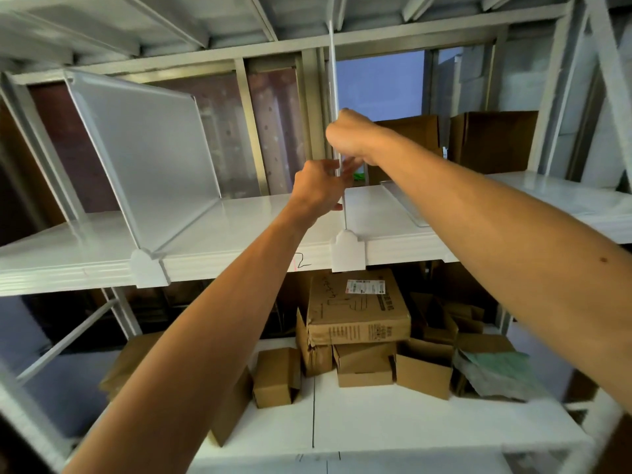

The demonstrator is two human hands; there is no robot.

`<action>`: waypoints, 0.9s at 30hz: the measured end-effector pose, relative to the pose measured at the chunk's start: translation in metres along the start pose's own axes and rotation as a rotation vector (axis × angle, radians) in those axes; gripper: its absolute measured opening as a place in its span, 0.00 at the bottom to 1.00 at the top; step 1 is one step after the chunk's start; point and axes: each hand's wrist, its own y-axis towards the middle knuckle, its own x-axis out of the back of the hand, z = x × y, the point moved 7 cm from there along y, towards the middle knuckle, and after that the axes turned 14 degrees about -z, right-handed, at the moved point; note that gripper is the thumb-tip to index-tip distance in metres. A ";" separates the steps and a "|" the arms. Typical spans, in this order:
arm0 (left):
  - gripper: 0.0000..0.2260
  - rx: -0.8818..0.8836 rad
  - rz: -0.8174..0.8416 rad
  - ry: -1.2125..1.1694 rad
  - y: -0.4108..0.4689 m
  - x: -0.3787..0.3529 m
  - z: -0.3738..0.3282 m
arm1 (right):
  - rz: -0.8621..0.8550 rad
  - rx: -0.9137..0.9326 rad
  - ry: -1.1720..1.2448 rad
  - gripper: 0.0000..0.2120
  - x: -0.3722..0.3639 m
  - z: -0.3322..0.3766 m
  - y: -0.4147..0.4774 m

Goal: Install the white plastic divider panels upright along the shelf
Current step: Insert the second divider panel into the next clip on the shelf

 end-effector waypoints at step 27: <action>0.26 -0.094 -0.121 0.066 -0.021 0.015 -0.009 | 0.016 -0.008 -0.007 0.11 -0.001 0.003 -0.011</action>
